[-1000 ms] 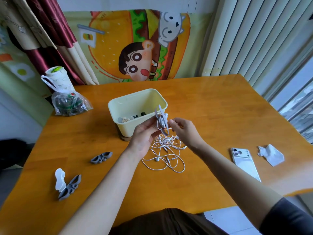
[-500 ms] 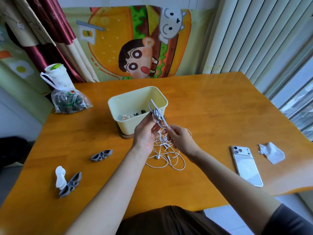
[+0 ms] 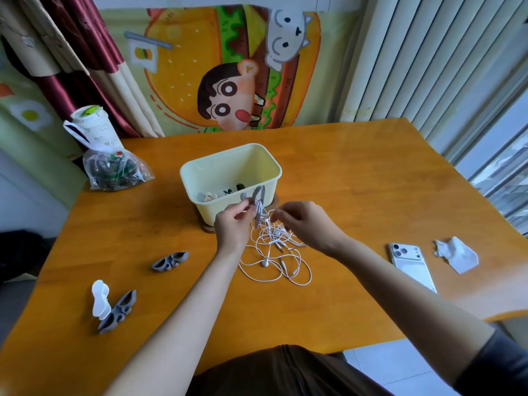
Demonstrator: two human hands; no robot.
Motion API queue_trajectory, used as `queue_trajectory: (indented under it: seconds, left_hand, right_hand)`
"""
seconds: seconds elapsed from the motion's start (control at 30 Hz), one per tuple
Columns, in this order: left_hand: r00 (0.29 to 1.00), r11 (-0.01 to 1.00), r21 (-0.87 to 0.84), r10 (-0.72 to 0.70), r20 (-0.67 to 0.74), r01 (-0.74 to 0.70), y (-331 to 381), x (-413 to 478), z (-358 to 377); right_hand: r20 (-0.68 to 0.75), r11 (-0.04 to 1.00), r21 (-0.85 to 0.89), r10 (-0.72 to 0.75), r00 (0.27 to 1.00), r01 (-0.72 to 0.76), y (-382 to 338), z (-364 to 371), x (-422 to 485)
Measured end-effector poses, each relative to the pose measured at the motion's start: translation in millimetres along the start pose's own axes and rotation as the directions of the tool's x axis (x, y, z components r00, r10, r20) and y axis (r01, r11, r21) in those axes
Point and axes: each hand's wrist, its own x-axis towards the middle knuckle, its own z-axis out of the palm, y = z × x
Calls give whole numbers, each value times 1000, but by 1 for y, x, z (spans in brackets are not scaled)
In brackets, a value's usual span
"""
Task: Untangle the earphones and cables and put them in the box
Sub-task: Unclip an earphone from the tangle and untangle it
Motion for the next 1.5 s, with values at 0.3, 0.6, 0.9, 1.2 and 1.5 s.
queue_trajectory:
  seconds: [0.3,0.6,0.9,1.2,1.5]
  left_hand:
    - [932,990,45,114,345,-137,2,-13,-1]
    - [898,998,-2,53,437,-58,5,-9,-7]
    - [881,903,-385,17,473,190,19,-11,-9]
    - [896,677,-612,-168,411,408,17,-13,-1]
    - [879,591,-657,-232,417,468,23,-9,0]
  right_hand:
    - [-106,984,-178,-25,994,5,10,-23,11]
    - [-240,988,-156,-29,970,-9,24,-14,15]
    - [-27,974,181,142,989,-135,18,-6,12]
    - [86,848,462,247,965,-259,14,15,-4]
    - [4,886,406,243,970,-223,20,21,-4]
